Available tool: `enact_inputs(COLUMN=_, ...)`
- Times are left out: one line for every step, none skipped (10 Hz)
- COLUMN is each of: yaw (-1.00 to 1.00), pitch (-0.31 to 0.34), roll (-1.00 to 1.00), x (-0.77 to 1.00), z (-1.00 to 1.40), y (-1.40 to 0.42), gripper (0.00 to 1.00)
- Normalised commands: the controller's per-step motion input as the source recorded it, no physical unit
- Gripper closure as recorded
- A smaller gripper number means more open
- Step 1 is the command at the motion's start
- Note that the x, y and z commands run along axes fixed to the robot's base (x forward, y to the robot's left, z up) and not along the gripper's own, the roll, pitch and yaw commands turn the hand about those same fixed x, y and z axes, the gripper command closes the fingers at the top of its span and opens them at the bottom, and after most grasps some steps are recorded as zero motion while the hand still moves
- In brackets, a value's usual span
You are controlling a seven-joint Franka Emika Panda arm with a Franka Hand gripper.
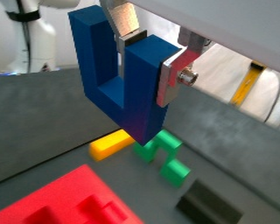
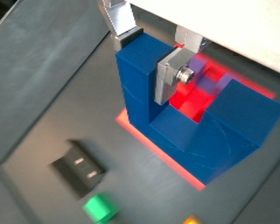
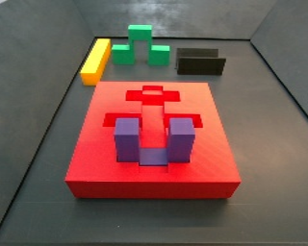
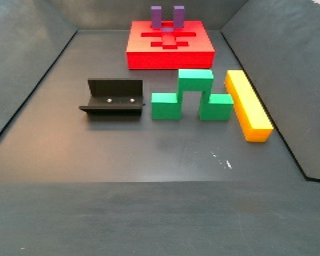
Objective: Pick up the blue object. Move up. Place the blue object on the fixture. Regrasp the blue object. Move to above the board. Insert the blue object.
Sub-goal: Move to above the board, then insert the blue object.
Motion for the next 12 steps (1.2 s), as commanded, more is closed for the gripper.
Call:
enact_inputs(yaw=0.03, pitch=-0.045, roll=-1.0, x=-0.2, z=0.03, y=-0.12, gripper=1.0)
enact_inputs(yaw=0.02, pitch=-0.061, roll=-1.0, x=-0.12, z=0.01, y=-0.04, gripper=1.0)
enact_inputs(yaw=0.02, pitch=-0.077, roll=-1.0, x=-0.09, z=0.0, y=0.0, gripper=1.0)
enact_inputs(yaw=0.02, pitch=-0.081, roll=-0.91, x=-0.08, z=0.01, y=0.01, gripper=1.0)
enact_inputs(yaw=0.0, pitch=-0.071, roll=-0.52, x=-0.07, z=0.0, y=0.03, gripper=1.0)
enact_inputs(yaw=0.0, pitch=-0.062, roll=-0.31, x=-0.05, z=0.0, y=0.02, gripper=1.0)
enact_inputs(yaw=0.0, pitch=0.0, roll=0.0, x=0.0, z=-0.18, y=0.0, gripper=1.0)
enact_inputs(yaw=0.0, pitch=0.0, roll=0.0, x=0.0, z=-0.15, y=0.0, gripper=1.0)
enact_inputs(yaw=0.0, pitch=0.0, roll=0.0, x=0.0, z=-0.14, y=0.0, gripper=1.0)
enact_inputs(yaw=0.01, pitch=0.0, roll=0.03, x=0.02, z=-0.28, y=0.0, gripper=1.0)
enact_inputs(yaw=0.07, pitch=-0.003, roll=0.0, x=0.43, z=-0.38, y=0.14, gripper=1.0)
enact_inputs(yaw=0.16, pitch=-0.026, roll=0.0, x=0.55, z=-0.31, y=0.22, gripper=1.0)
